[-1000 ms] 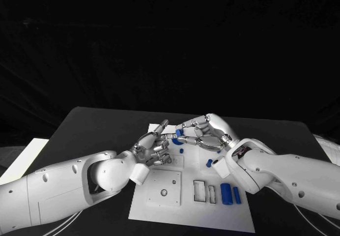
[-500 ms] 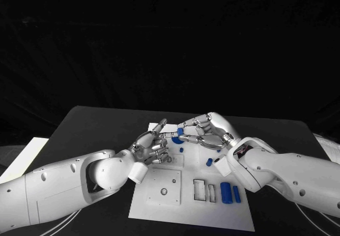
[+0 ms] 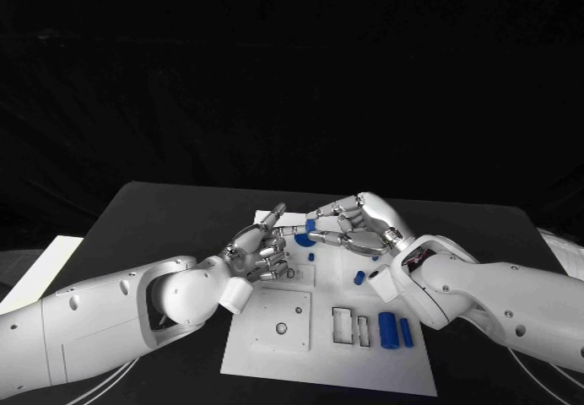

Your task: Assemble the parts on the task board

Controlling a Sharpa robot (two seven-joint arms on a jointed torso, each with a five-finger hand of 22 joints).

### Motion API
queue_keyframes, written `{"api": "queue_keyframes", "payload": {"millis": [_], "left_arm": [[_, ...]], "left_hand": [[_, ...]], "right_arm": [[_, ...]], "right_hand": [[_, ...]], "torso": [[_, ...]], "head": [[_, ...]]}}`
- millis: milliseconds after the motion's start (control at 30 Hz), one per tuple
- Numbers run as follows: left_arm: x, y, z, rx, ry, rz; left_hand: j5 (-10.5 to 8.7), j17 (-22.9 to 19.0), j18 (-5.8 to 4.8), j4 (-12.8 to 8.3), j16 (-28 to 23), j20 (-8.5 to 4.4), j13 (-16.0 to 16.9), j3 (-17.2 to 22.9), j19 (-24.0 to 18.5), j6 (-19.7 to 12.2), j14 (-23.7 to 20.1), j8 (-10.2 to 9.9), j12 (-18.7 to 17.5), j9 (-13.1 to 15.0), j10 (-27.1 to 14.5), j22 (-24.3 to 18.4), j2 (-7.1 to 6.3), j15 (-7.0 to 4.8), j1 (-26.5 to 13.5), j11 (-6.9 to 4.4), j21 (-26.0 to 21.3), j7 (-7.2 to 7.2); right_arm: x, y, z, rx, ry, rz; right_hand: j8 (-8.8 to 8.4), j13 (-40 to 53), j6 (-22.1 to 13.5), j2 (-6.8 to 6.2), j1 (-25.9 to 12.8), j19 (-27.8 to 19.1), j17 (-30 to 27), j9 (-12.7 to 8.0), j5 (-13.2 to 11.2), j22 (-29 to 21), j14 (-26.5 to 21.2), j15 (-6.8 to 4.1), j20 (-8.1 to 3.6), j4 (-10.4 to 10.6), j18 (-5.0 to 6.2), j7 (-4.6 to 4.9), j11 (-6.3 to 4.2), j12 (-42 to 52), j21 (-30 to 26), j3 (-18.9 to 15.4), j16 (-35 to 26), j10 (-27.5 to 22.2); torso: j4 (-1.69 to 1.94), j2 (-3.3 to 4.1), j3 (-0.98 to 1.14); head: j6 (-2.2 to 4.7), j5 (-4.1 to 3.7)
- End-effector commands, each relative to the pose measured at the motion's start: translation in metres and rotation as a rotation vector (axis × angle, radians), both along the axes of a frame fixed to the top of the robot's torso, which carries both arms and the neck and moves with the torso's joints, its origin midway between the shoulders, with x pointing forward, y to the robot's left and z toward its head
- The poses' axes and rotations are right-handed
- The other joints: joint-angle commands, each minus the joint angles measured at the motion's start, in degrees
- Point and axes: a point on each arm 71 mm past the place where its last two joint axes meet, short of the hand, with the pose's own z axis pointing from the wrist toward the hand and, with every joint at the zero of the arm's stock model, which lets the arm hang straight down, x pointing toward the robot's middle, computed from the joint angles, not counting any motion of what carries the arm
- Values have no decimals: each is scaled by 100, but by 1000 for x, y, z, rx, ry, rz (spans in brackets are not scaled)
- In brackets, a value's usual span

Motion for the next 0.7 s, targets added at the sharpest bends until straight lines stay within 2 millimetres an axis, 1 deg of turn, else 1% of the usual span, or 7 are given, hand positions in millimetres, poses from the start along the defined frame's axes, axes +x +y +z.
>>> {"api": "queue_keyframes", "payload": {"millis": [33,400,567,700], "left_arm": [[0,-1,2,-16,-7,-12],[-2,-1,3,-18,-7,-16],[-2,0,2,-15,-5,-17],[-1,1,2,-5,-1,-8]], "left_hand": [[32,1506,-42,-24,17,-38,5,-1,108,12,604,16,23,9,28,20,3,-52,63,-11,33,-8],[32,1506,-43,-28,17,-40,14,9,109,10,604,14,23,22,32,23,-3,-54,105,-12,35,-9],[32,1506,-42,-30,17,-41,4,12,107,3,604,9,14,28,26,19,-9,-54,129,-11,33,-8],[31,1506,-40,-30,17,-42,-20,14,103,-14,604,-1,-3,34,11,10,-20,-53,153,-8,28,-3]], "right_arm": [[-1,0,0,-16,-14,0],[1,-3,-1,-36,-23,-14],[0,0,0,-36,-26,-4],[-1,1,0,-36,-30,2]], "right_hand": [[31,963,71,27,-62,95,1290,12,28,316,539,32,40,23,-41,9,25,39,22,-19,43,177],[34,973,81,30,-82,98,1299,16,26,322,541,32,42,38,-42,4,22,54,25,-34,50,185],[35,976,85,33,-88,98,1304,17,26,321,542,31,42,43,-42,2,21,59,25,-39,53,187],[35,976,85,33,-88,98,1304,17,26,321,542,31,42,43,-42,2,21,59,25,-39,53,187]], "torso": [[-1,0,-2],[3,-2,-10],[4,-3,-2],[3,-2,-7]], "head": [[-9,-12],[-17,-31],[-18,-26],[-14,-29]]}}
